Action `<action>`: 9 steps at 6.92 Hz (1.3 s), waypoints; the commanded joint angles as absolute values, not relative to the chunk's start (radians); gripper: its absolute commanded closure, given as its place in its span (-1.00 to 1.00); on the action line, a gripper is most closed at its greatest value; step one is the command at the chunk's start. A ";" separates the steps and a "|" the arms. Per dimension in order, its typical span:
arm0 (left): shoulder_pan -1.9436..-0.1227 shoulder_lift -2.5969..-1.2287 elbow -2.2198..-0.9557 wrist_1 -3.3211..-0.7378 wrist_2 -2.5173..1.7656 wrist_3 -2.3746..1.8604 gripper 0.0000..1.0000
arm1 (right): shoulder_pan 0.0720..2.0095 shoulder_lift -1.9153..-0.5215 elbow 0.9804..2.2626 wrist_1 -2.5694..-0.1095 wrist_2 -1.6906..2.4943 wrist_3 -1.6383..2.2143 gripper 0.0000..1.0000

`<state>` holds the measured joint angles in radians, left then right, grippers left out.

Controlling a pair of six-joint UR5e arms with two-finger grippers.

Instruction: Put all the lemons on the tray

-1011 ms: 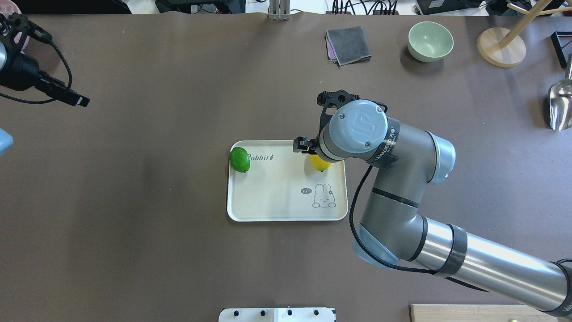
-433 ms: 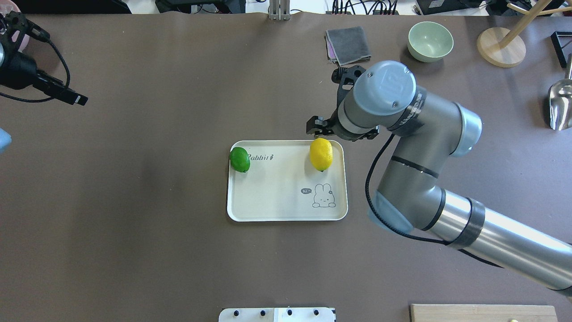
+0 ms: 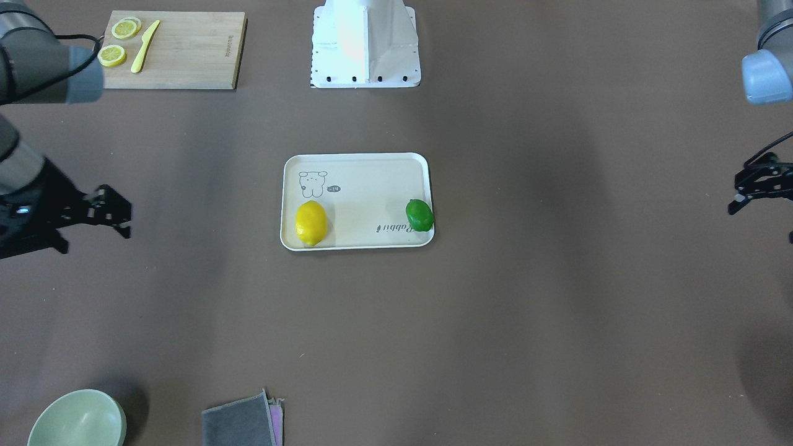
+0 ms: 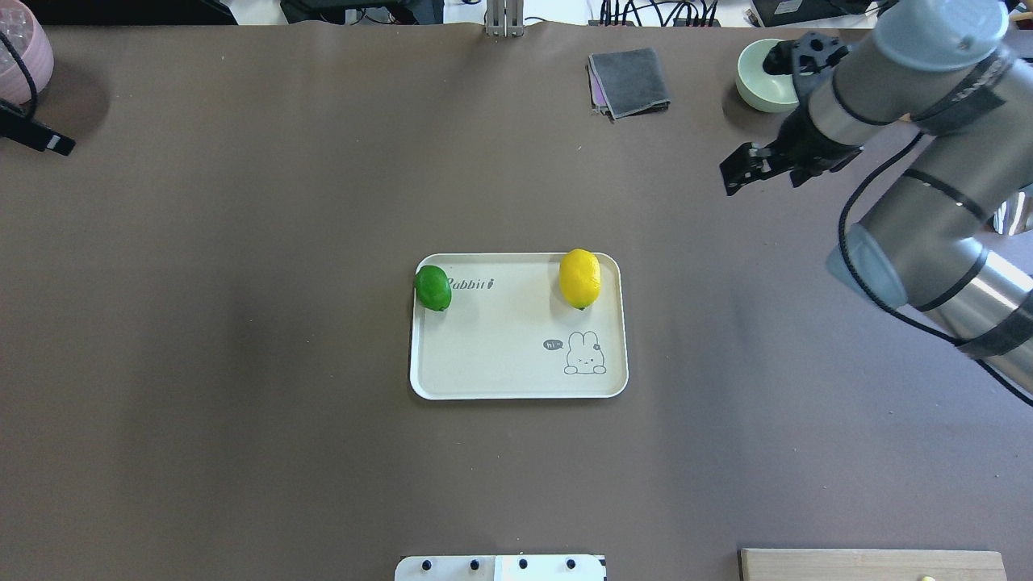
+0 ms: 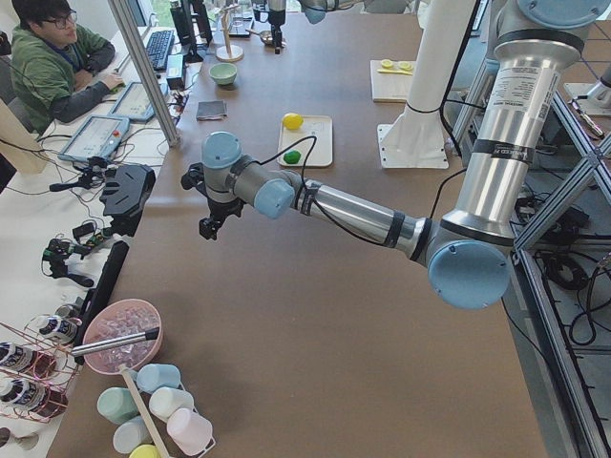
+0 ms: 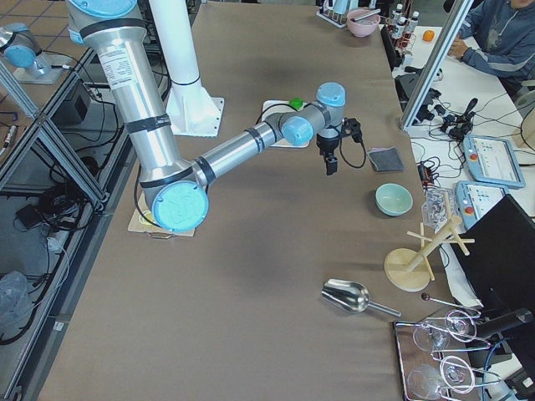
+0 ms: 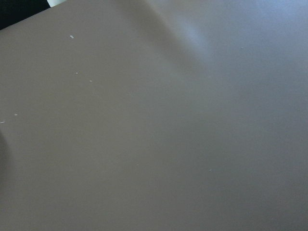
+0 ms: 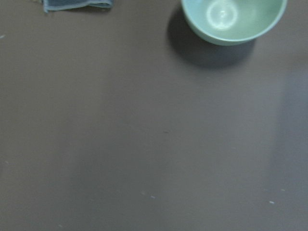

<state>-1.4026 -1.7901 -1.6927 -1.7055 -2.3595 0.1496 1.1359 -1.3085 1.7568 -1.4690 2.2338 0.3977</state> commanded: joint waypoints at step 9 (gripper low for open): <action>-1.626 -1.577 -1.692 -1.418 -2.398 0.299 -0.98 | 1.562 -1.767 1.759 -1.336 2.296 -0.121 -1.00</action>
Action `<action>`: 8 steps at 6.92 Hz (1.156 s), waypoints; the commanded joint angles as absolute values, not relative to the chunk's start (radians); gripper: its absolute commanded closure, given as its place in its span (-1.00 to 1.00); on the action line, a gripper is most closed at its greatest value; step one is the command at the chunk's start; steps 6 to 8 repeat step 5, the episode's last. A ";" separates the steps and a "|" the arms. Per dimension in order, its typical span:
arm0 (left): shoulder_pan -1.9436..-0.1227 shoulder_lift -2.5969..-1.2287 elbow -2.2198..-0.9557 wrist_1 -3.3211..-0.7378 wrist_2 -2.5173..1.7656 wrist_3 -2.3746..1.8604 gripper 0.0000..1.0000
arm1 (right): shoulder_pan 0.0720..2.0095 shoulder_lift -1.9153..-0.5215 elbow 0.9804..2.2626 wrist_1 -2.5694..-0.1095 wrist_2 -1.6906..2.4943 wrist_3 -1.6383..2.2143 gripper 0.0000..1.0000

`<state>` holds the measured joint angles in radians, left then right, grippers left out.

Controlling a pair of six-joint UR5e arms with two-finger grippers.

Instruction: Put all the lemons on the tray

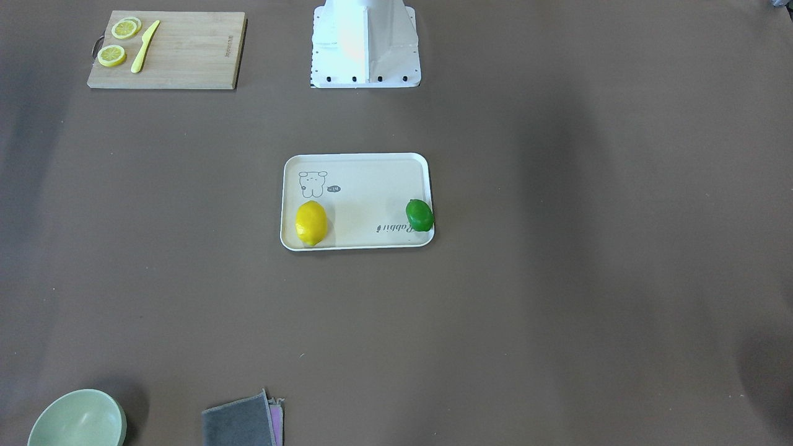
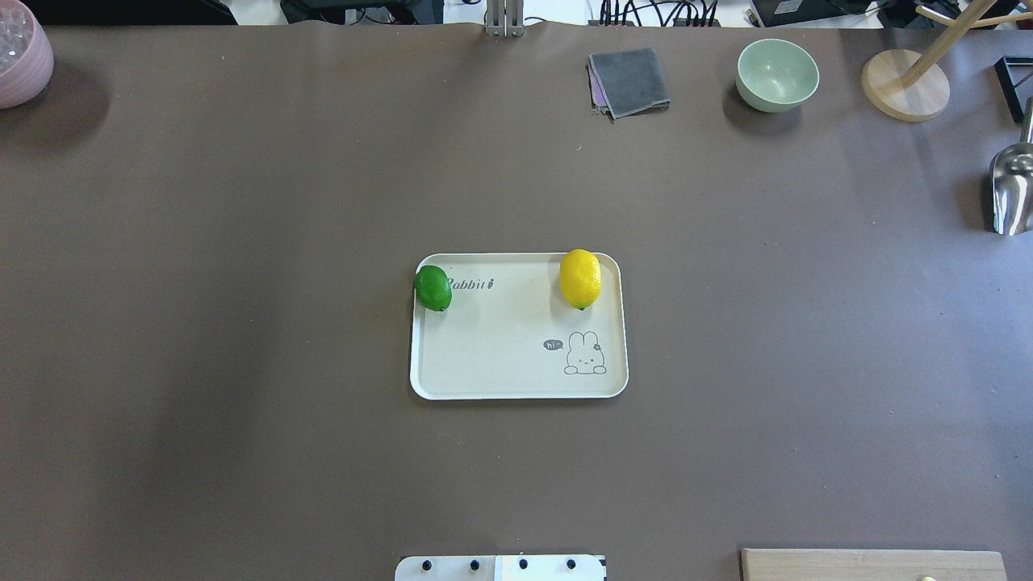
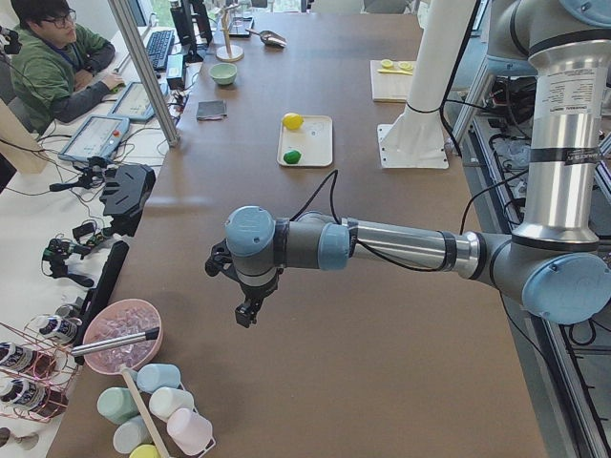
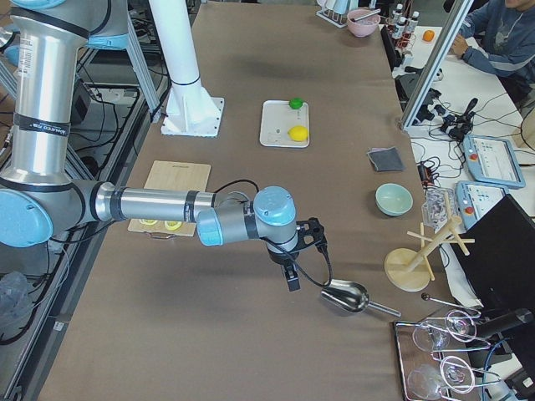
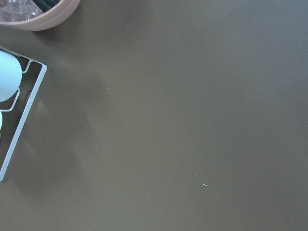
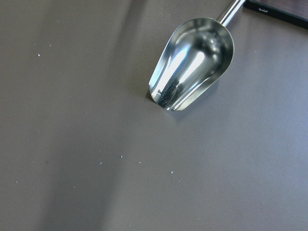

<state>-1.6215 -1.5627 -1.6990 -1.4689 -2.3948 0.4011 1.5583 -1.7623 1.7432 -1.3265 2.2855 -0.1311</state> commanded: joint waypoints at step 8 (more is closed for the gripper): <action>-1.629 -1.428 -1.872 -1.428 -2.402 0.276 -0.98 | 1.566 -1.790 1.825 -1.597 2.353 -0.130 -1.00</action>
